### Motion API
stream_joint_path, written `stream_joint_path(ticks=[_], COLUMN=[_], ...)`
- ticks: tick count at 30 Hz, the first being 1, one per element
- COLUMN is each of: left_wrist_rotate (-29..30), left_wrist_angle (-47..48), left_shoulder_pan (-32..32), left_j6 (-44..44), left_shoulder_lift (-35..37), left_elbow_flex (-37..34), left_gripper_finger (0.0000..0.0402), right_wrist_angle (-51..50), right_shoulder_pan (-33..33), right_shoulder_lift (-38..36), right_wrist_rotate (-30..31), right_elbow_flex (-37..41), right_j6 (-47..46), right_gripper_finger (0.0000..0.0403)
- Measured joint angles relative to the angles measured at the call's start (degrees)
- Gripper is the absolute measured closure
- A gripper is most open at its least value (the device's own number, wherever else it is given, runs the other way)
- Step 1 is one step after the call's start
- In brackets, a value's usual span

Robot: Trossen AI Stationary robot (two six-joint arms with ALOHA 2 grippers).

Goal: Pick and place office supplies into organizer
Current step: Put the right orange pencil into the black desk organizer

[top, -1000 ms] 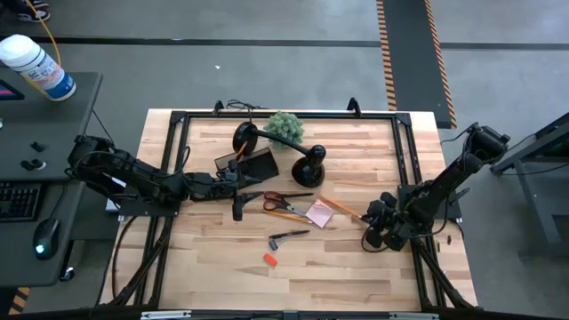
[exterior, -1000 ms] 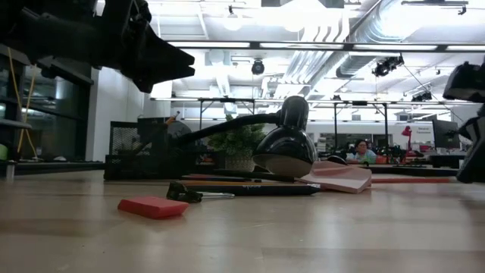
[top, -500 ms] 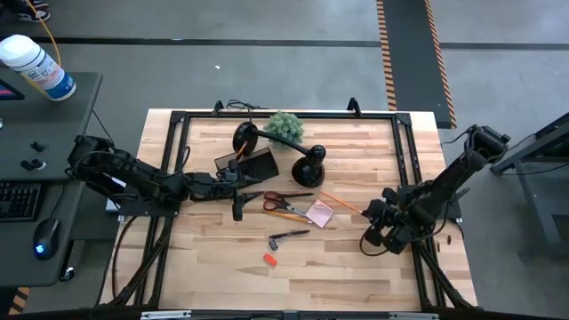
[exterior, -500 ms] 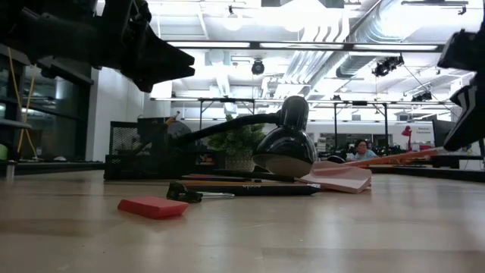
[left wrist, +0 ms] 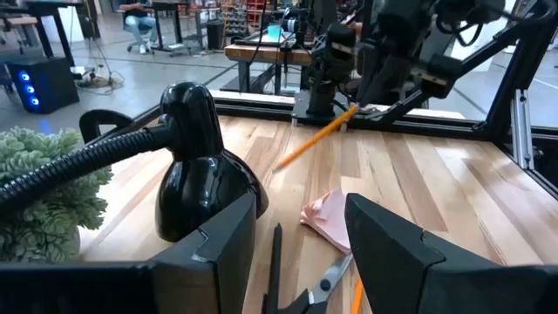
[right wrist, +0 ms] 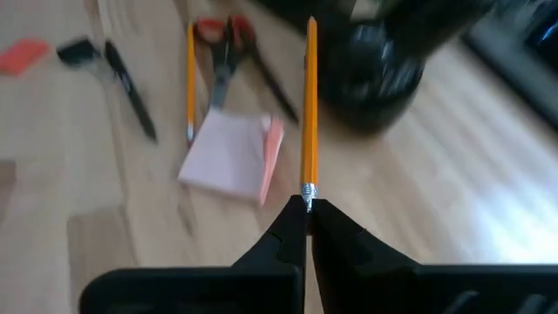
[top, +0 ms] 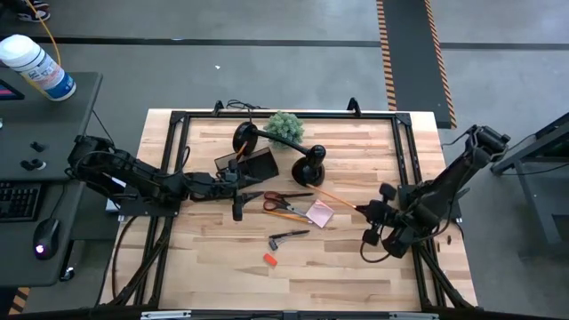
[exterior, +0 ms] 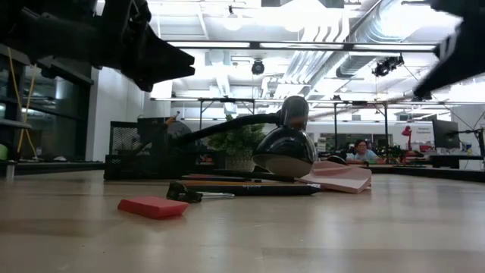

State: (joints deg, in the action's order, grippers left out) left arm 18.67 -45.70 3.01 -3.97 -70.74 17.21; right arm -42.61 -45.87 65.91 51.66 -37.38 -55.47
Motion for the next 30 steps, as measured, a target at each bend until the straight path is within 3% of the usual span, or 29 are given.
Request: stream_joint_path(ticks=[7,13,19,24,30], left_wrist_rotate=[-0.02,-0.19,-0.69,-1.68,-1.77], left_wrist_angle=[-4.99,-8.98,-12.14,-15.58,-15.90], left_shoulder_pan=[0.00,0.00,0.00,0.00,0.00], left_j6=[3.19,5.41,6.64,6.83,7.18], left_shoulder_lift=[0.00,0.00,0.00,0.00,0.00], left_elbow_flex=[0.00,0.00,0.00,0.00,0.00], left_gripper_finger=[0.0234,0.0234,0.0234,0.0234,0.0234], right_wrist_angle=[2.25,12.14,27.96,41.61,51.54], right_shoulder_pan=[1.20,4.19,7.63,10.73,15.15], right_shoulder_lift=[-0.02,-0.02,-0.02,-0.02,-0.02], right_wrist_rotate=[9.06,9.97,9.88,8.08,-2.09], right_elbow_flex=[-3.51,-4.69,-4.69,-4.69,-4.69], right_j6=[10.11,24.74,45.52,62.86,73.10], right_gripper_finger=[0.0402,0.0402,0.0402,0.0401,0.0401])
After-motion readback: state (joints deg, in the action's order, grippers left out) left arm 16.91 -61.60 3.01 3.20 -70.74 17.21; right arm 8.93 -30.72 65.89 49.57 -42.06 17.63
